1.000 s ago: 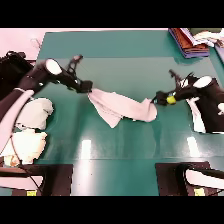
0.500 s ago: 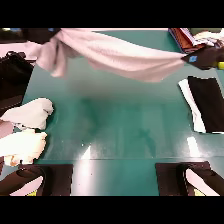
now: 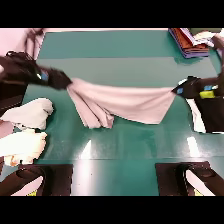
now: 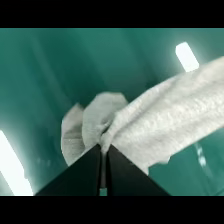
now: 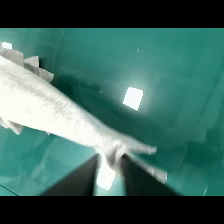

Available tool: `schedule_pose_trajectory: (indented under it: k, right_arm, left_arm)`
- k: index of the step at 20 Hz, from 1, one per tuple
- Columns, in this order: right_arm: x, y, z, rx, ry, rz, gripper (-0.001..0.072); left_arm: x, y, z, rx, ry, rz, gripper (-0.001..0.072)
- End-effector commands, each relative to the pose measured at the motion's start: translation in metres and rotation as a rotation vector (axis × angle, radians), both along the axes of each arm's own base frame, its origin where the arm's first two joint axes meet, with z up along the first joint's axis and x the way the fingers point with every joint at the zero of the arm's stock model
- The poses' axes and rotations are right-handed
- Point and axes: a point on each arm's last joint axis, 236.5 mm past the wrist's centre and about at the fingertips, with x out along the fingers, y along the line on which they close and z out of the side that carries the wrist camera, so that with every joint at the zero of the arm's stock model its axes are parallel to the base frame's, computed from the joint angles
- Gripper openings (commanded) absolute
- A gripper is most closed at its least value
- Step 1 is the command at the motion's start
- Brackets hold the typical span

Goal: Fold the shirts.

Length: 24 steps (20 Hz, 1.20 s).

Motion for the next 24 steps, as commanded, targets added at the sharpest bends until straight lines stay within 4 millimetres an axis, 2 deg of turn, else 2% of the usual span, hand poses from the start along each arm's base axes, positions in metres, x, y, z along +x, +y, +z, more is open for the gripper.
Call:
schedule_pose_trajectory:
  k: [1,2,4,6,8,9,10,12,15,16,20,24]
  right_arm:
    - [-0.005,-0.009,-0.047,0.003,0.092,-0.053,0.0384]
    - [-0.004,-0.015,-0.049,0.006,0.1,-0.074,0.0384]
    - [0.002,-0.03,-0.041,0.011,0.085,-0.123,0.0384]
    - [0.007,-0.041,-0.026,0.009,0.054,-0.153,0.0383]
    - [0.01,-0.045,-0.011,0.004,0.022,-0.159,0.0383]
    - [0.012,-0.045,-0.005,0.002,0.007,-0.158,0.0383]
    - [0.012,-0.046,-0.002,0.001,0.0,-0.158,0.0383]
    - [0.012,-0.046,-0.002,0.001,0.0,-0.158,0.0383]
    - [0.013,-0.046,-0.003,0.001,0.001,-0.159,0.0383]
    - [0.013,-0.046,-0.003,0.001,0.001,-0.159,0.0383]
    - [0.013,-0.046,-0.003,0.001,-0.001,-0.16,0.0383]
    - [0.013,-0.046,-0.003,0.002,-0.001,-0.16,0.0383]
  left_arm:
    - [-0.035,0.003,-0.091,0.032,0.231,-0.002,0.0352]
    - [-0.037,0.002,-0.098,0.021,0.248,0.001,0.058]
    - [-0.03,0.0,-0.088,0.006,0.213,0.008,0.0551]
    - [-0.015,0.005,-0.062,-0.006,0.148,0.027,0.0551]
    - [0.003,0.023,-0.035,-0.01,0.082,0.079,0.0551]
    - [0.011,0.037,-0.027,-0.01,0.06,0.118,0.0551]
    - [0.016,0.05,-0.027,-0.011,0.063,0.156,0.0551]
    - [0.009,0.068,-0.043,0.0,0.135,0.192,0.0551]
    - [-0.027,0.066,-0.09,0.01,0.322,0.172,0.0551]
    - [-0.042,0.058,-0.108,-0.023,0.388,0.165,0.0551]
    - [-0.086,0.019,-0.154,-0.185,0.525,0.175,0.055]
    - [-0.119,-0.02,-0.184,-0.174,0.554,0.142,0.055]
